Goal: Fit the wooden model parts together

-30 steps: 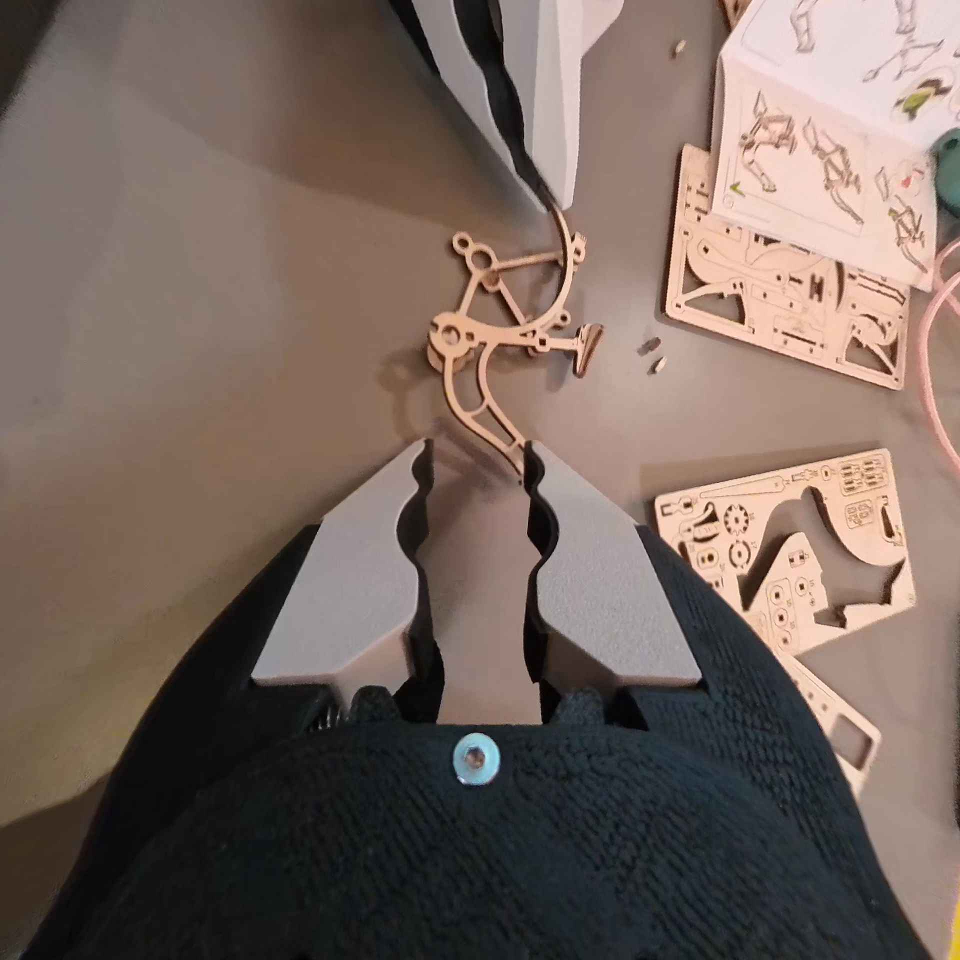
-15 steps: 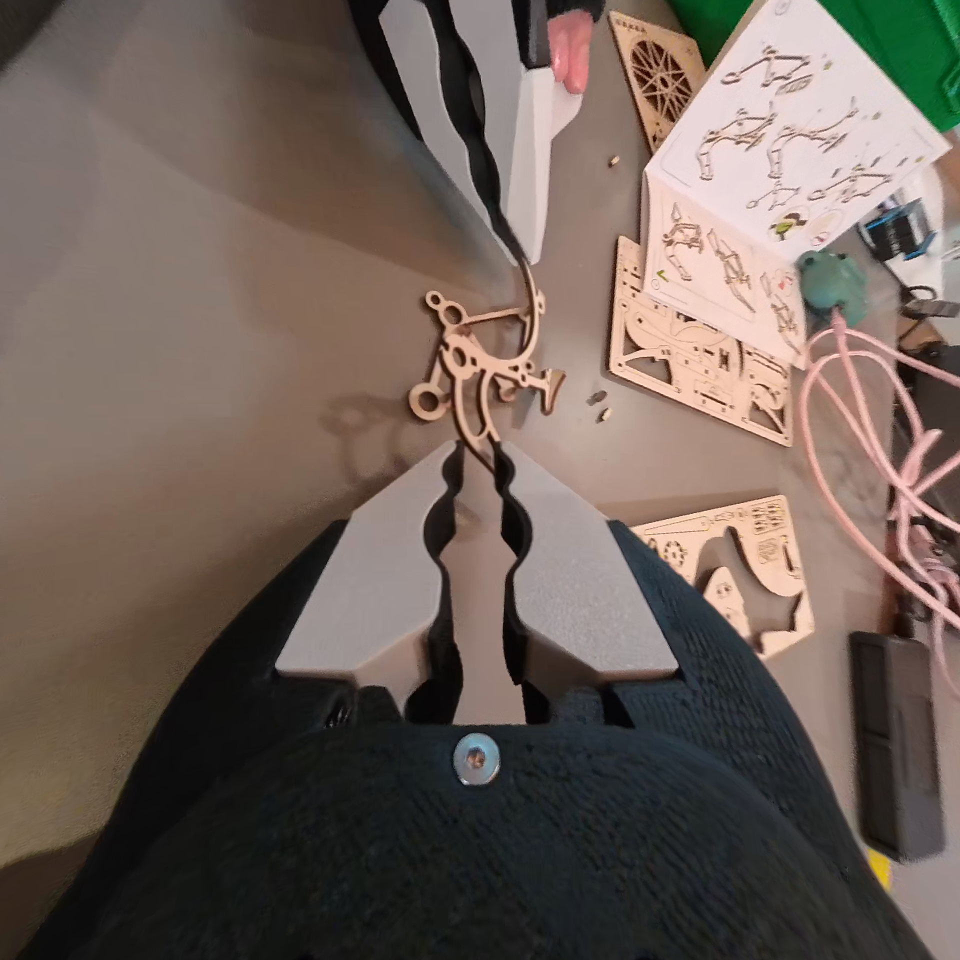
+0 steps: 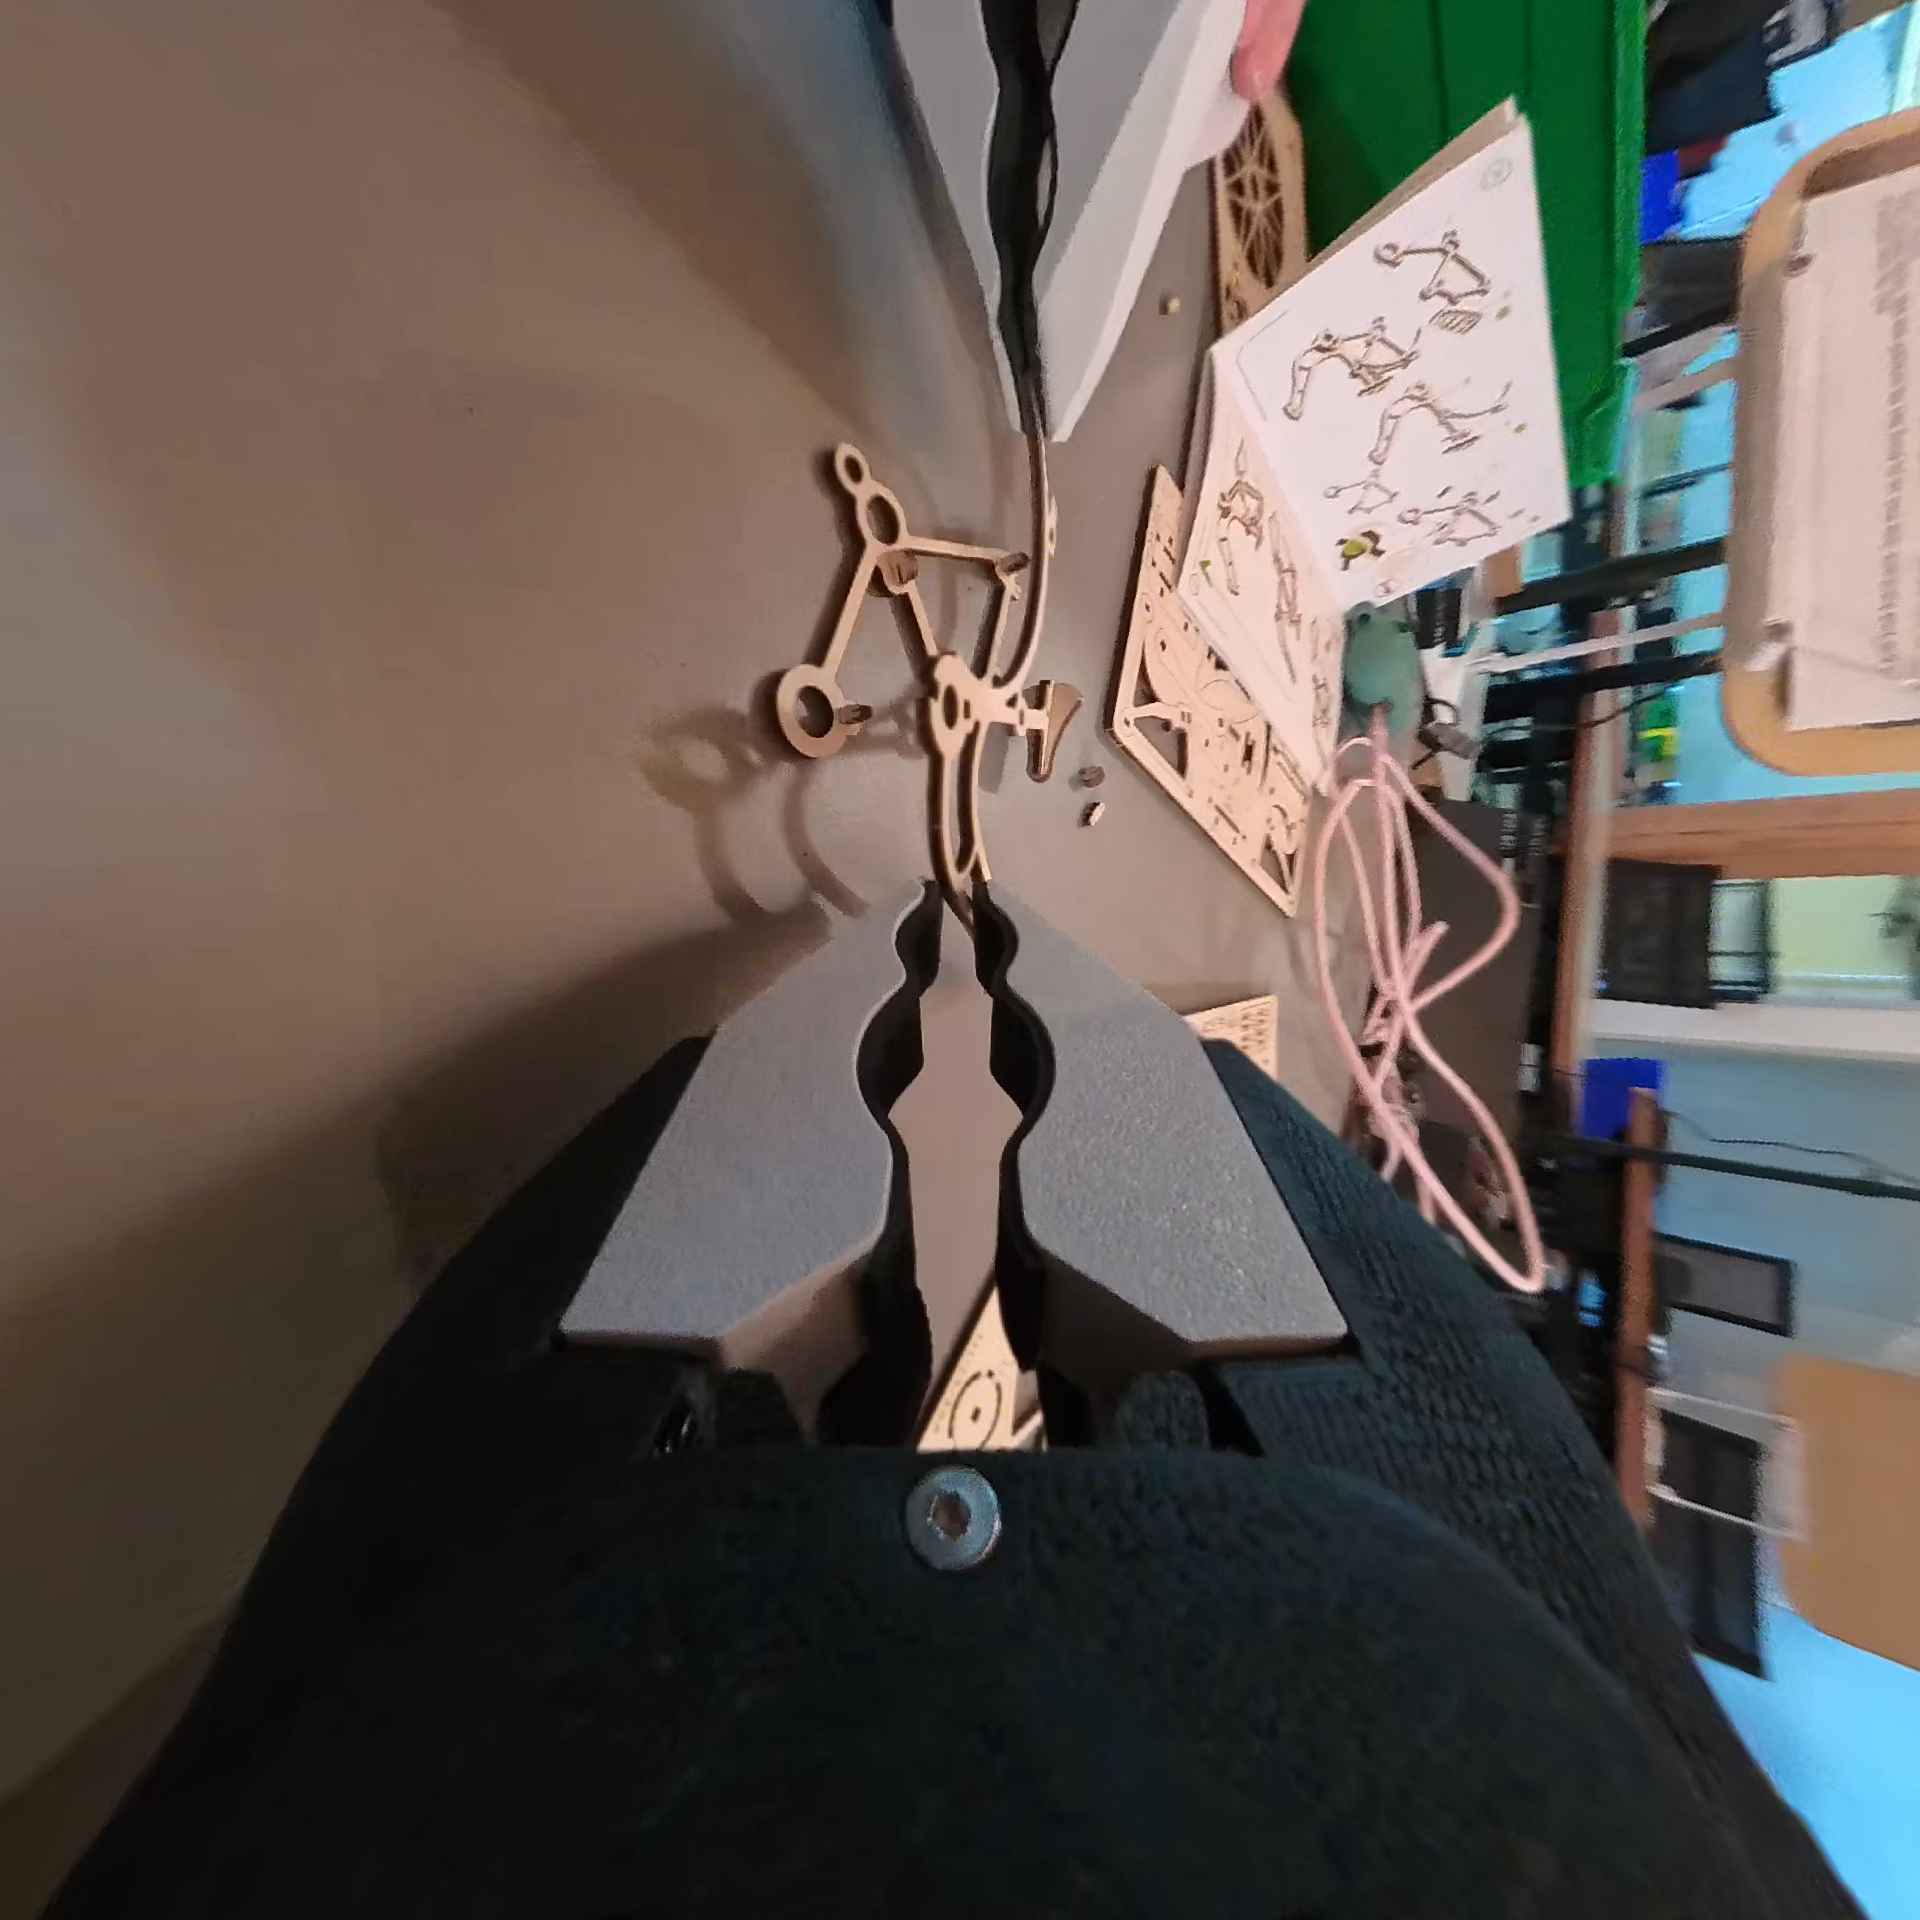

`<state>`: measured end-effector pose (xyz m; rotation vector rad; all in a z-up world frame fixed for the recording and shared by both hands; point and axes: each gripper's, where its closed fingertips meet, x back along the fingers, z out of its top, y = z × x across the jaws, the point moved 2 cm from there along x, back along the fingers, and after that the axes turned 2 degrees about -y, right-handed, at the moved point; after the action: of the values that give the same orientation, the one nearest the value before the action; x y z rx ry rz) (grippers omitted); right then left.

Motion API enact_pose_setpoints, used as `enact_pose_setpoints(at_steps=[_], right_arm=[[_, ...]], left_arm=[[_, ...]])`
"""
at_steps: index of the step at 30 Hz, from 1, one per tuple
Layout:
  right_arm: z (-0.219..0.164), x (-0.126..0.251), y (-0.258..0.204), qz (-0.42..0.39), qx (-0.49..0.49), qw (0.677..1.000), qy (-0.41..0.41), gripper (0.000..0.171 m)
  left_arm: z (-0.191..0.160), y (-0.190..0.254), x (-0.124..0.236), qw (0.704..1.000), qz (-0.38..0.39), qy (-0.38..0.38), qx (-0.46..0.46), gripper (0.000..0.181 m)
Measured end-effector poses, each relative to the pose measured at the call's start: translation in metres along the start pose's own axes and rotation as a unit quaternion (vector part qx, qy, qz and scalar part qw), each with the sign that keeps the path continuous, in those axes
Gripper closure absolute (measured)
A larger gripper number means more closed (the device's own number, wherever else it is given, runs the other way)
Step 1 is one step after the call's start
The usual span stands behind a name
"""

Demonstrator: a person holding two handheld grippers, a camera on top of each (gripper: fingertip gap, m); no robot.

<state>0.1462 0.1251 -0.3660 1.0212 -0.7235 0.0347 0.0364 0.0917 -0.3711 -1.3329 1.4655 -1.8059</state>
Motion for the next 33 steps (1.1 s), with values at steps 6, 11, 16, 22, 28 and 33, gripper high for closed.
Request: enact_pose_setpoints(at_steps=[6,11,16,22,28,33], right_arm=[[0.001,0.003,-0.006,-0.062,0.036,0.997,-0.006,0.169],[0.002,0.002,-0.008,-0.07,0.038,0.997,-0.006,0.168],[0.003,0.002,-0.009,-0.071,0.043,0.997,-0.005,0.168],[0.004,0.002,-0.012,-0.068,0.054,0.996,-0.004,0.168],[0.003,0.001,-0.013,-0.065,0.057,0.996,-0.005,0.167],[0.003,-0.001,-0.015,-0.063,0.059,0.996,-0.006,0.166]], left_arm=[[0.001,0.001,-0.002,1.0,0.01,0.001,-0.014,0.181],[0.0,0.003,-0.004,1.0,0.006,-0.003,-0.017,0.181],[0.0,0.004,-0.004,1.0,0.003,-0.003,-0.02,0.181],[0.0,0.006,-0.004,1.0,-0.002,0.001,-0.025,0.181],[0.0,0.007,-0.005,1.0,-0.006,0.001,-0.025,0.181],[-0.001,0.008,-0.005,1.0,-0.009,-0.001,-0.028,0.181]])
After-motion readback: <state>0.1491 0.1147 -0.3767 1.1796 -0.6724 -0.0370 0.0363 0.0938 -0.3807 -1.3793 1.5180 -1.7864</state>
